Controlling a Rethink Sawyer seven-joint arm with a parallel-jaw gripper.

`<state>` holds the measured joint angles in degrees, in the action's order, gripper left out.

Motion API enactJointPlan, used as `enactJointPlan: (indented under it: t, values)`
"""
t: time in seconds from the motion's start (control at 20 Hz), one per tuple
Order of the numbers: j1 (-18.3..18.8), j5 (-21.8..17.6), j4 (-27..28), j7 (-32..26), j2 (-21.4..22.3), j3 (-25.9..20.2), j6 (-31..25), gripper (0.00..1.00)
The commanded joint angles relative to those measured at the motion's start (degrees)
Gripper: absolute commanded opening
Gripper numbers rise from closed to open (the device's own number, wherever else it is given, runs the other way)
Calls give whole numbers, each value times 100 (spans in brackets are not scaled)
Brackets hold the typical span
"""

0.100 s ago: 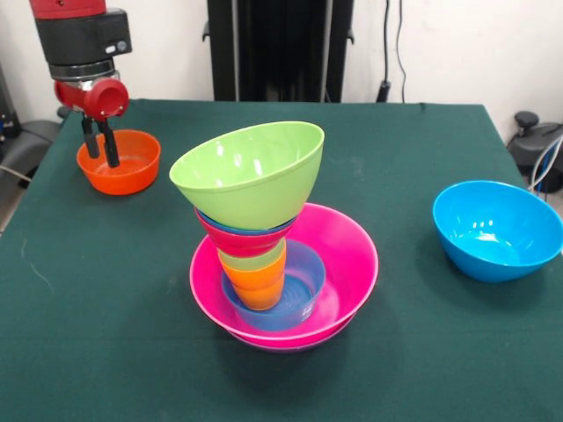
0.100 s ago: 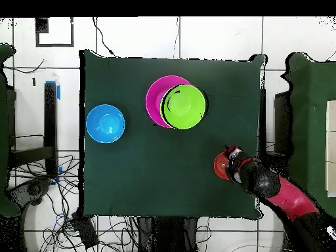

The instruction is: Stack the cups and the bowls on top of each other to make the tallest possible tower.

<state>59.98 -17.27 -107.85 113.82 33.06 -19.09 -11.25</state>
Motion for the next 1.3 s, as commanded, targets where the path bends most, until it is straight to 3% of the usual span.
enactJointPlan:
  t: [0.05,0.45,0.7,1.3]
  values:
    - [-259,17,-175,401,-60,-38,-258,100]
    - [-567,255,-131,908,-388,363,-54,100]
    - [-743,604,-146,1246,-547,611,137,100]
    - [-677,756,100,1030,-994,523,410,100]
